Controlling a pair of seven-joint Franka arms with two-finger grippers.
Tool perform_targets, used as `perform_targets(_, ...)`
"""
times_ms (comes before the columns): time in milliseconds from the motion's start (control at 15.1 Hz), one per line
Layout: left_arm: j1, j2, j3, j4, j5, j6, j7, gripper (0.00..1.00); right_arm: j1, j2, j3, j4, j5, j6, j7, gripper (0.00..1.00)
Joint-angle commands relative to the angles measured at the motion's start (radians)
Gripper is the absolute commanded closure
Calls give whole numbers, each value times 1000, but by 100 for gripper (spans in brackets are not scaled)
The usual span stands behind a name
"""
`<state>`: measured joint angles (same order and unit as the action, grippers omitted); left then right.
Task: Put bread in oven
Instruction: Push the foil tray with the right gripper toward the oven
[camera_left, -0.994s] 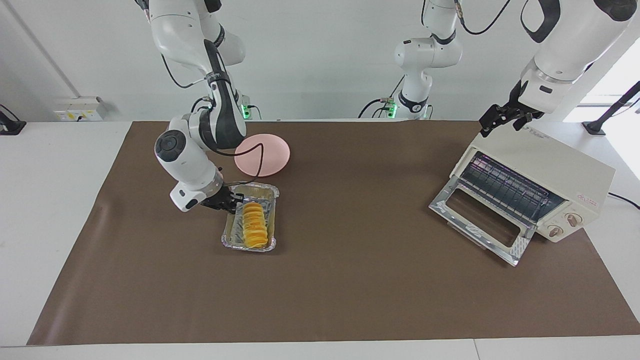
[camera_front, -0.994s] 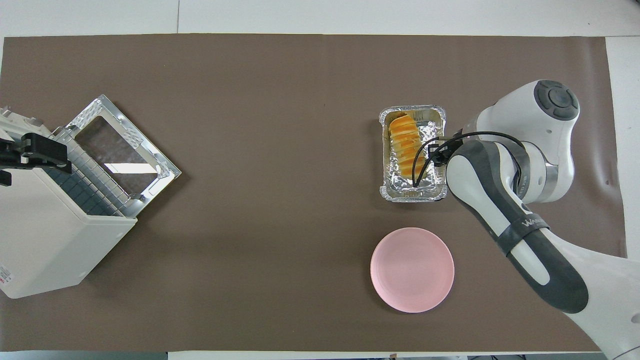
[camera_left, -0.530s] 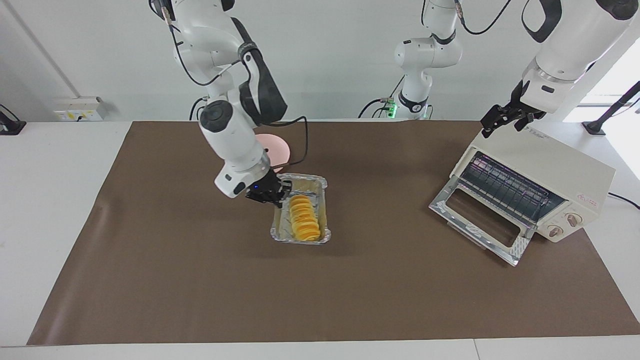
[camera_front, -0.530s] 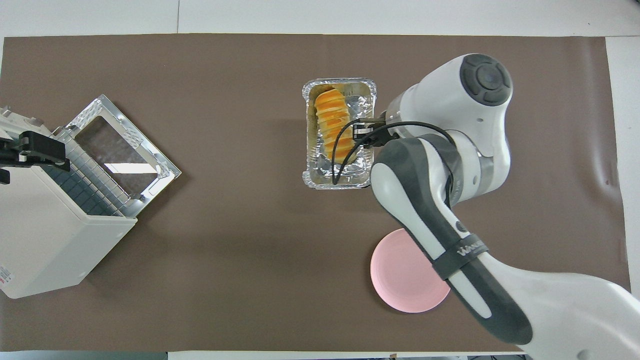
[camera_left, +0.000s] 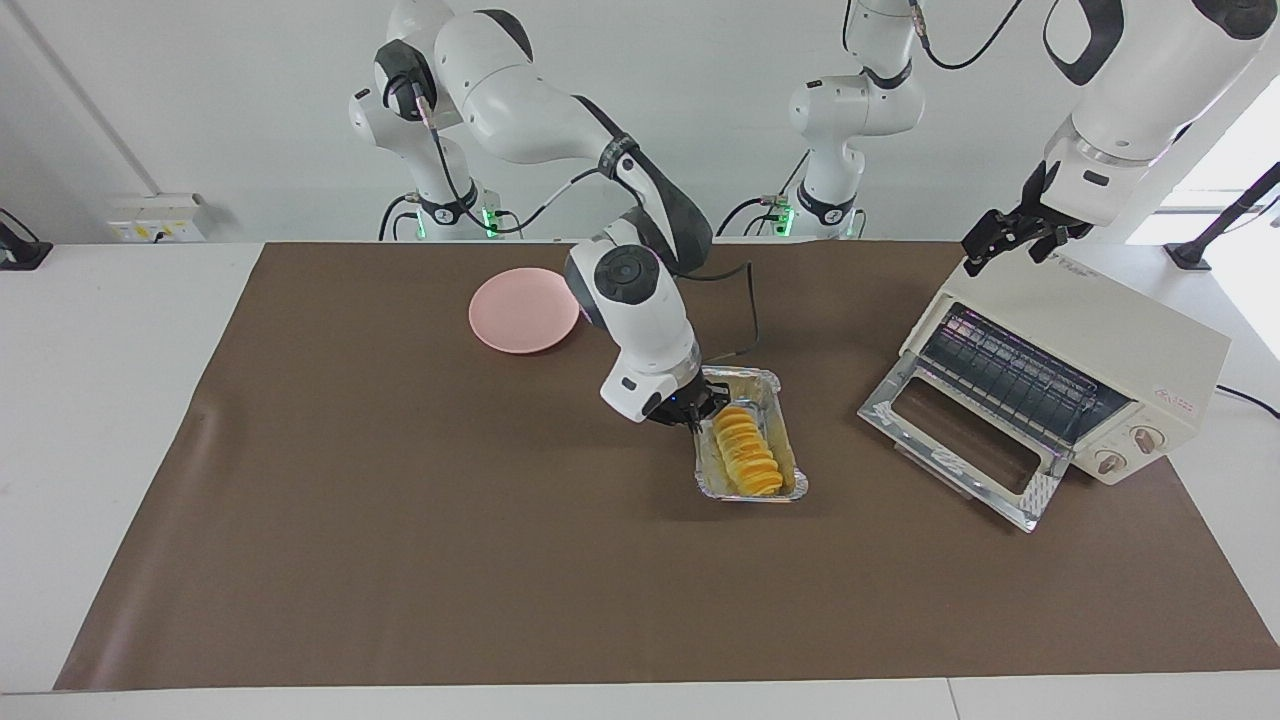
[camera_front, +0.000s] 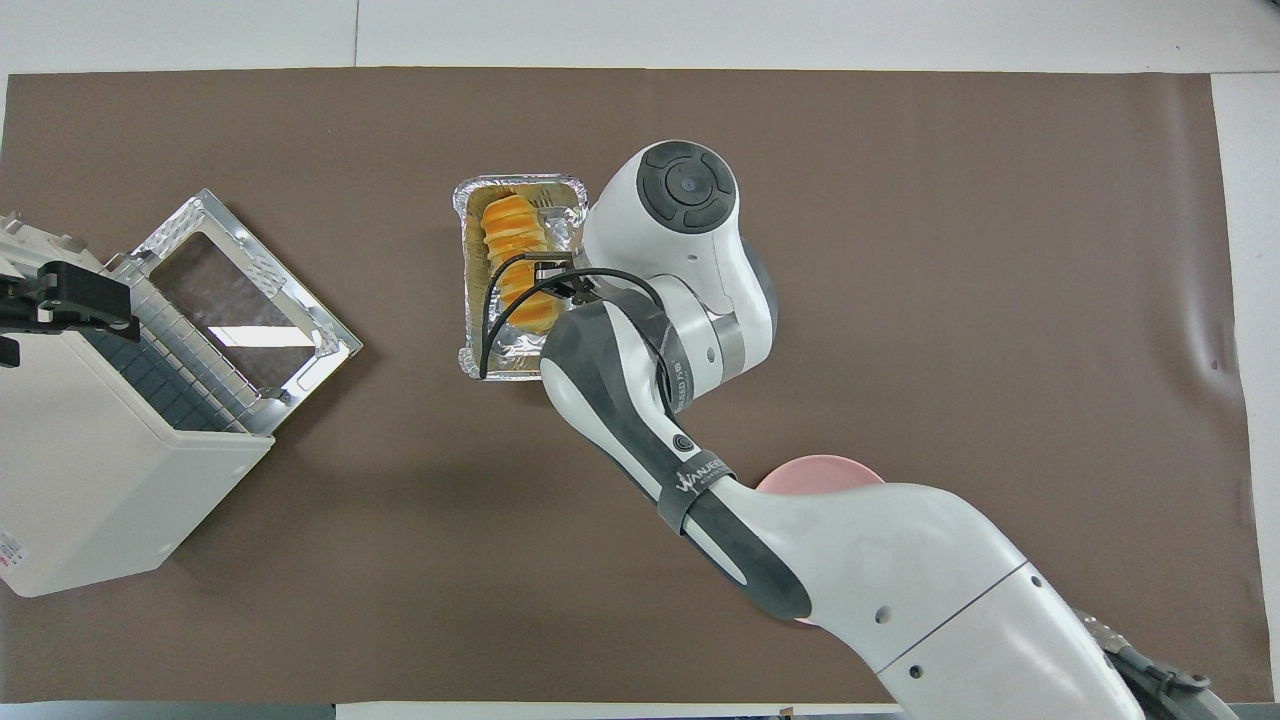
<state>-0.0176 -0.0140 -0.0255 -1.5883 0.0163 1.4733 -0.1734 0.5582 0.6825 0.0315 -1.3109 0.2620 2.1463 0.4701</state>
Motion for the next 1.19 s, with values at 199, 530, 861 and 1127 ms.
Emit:
perform_targets(199, 13, -18, -4, -24, -16, 28, 5, 0, 52, 78, -2, 30, -6, 81, 85, 100)
perform_targets(530, 13, -18, -4, -30, -16, 42, 3, 0, 46, 59, -5, 33, -122, 6, 85, 0)
perform_targets(861, 1, -3, -4, -28, -16, 70, 2, 0, -9, -98, -11, 29, -152, -161, 35, 0)
perform_targets(1127, -62, 64, -16, -5, -18, 130, 0, 0, -134, -300, -15, -74, -213, -305, -187, 0)
